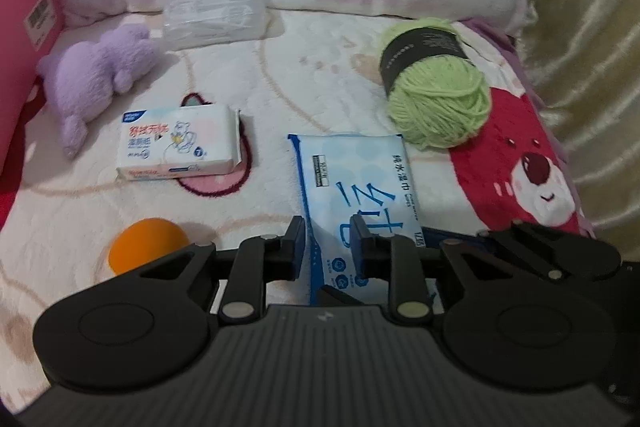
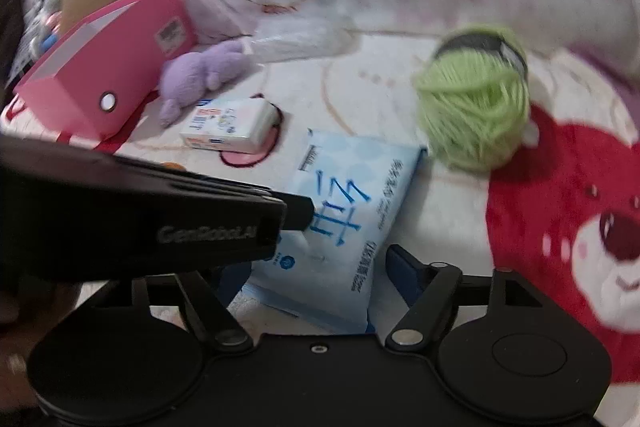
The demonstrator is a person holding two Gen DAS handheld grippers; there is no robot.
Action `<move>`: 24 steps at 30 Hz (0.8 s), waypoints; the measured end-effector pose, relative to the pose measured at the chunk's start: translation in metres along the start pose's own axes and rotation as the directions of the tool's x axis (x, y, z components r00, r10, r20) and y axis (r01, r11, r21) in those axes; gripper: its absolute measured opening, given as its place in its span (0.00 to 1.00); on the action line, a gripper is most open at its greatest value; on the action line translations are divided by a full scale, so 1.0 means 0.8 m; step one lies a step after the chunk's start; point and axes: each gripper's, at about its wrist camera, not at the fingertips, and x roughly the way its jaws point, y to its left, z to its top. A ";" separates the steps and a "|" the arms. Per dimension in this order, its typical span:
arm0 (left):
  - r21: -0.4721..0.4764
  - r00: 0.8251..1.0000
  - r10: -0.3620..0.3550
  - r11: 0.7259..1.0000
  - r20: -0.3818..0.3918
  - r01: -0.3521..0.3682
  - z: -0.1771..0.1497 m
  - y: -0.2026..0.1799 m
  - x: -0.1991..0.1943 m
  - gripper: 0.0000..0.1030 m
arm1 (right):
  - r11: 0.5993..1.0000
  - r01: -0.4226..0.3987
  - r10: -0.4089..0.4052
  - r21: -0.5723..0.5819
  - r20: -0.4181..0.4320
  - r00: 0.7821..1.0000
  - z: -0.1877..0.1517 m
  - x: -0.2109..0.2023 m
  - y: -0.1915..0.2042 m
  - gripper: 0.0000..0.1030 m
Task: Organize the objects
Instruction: 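Close the right gripper on the wet-wipe pack and lift it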
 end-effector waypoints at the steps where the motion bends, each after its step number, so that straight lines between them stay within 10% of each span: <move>1: -0.004 1.000 0.004 1.000 0.003 -0.004 -0.001 0.000 0.000 0.25 | 1.000 -0.003 0.003 0.022 -0.002 1.000 -0.001 0.001 -0.003 0.81; 7: -0.058 0.999 0.046 0.997 -0.009 -0.047 0.001 0.013 0.004 0.56 | 0.999 0.014 -0.016 0.029 0.064 0.998 -0.014 0.000 0.004 0.83; 13: -0.123 0.988 -0.156 0.981 -0.016 0.152 0.000 0.029 0.014 0.25 | 1.000 -0.017 0.016 0.009 0.085 0.996 -0.022 0.000 0.010 0.74; 24: -0.073 0.988 -0.157 0.985 -0.007 0.156 -0.007 0.018 -0.014 0.24 | 1.000 -0.024 0.023 0.016 0.083 0.996 -0.025 -0.021 0.032 0.69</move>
